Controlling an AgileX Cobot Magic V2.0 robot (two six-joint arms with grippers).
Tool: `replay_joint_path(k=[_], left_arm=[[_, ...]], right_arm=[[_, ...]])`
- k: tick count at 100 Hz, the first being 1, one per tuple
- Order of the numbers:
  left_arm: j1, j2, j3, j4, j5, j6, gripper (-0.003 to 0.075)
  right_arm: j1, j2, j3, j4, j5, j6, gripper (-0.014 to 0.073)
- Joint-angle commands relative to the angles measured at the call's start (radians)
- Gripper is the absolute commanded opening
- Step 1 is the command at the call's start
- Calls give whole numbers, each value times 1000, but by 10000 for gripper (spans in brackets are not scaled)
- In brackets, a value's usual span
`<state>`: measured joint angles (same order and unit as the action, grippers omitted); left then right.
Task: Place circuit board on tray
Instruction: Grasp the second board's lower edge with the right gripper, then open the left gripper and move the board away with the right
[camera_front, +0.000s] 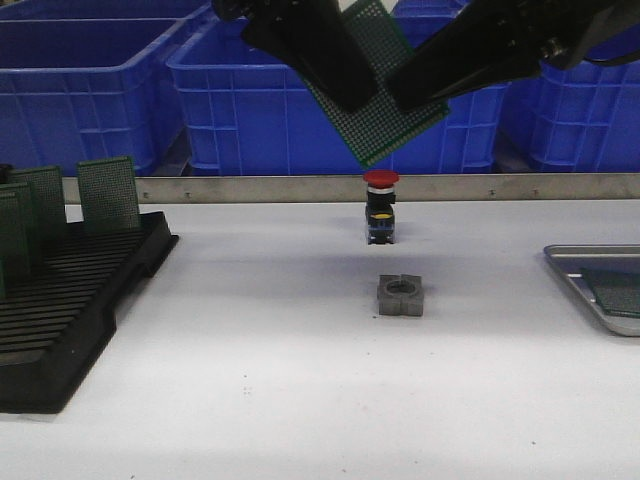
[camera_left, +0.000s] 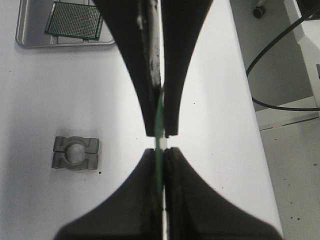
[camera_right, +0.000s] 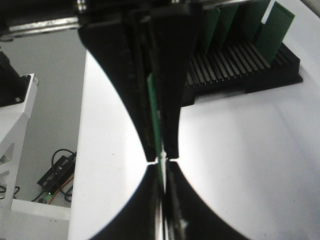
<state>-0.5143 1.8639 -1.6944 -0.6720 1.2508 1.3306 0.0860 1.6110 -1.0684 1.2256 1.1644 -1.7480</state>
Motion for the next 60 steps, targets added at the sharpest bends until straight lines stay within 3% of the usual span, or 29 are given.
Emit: replay_joint_path(k=[1, 9, 16, 33, 40, 45, 60], left_arm=[[-7, -48, -26, -60, 22, -5, -18], [-7, -48, -26, -63, 22, -5, 6], [-7, -48, -26, -74, 22, -5, 102], [-7, -48, -26, -93, 17, -5, 567], [-7, -48, -26, -93, 13, -5, 689], [-7, -48, -26, -93, 13, -5, 706], [-7, -48, -26, -93, 13, -5, 645]], right_arm=[[-2, -35, -26, 63, 53, 7, -67], [-2, -35, -26, 64, 54, 12, -69], [-2, -35, -26, 65, 54, 18, -69], [-2, -36, -26, 65, 54, 25, -69], [-4, -38, -27, 63, 52, 25, -69], [-12, -40, -35, 59, 52, 31, -69], [-73, -50, -89, -15, 74, 135, -69]])
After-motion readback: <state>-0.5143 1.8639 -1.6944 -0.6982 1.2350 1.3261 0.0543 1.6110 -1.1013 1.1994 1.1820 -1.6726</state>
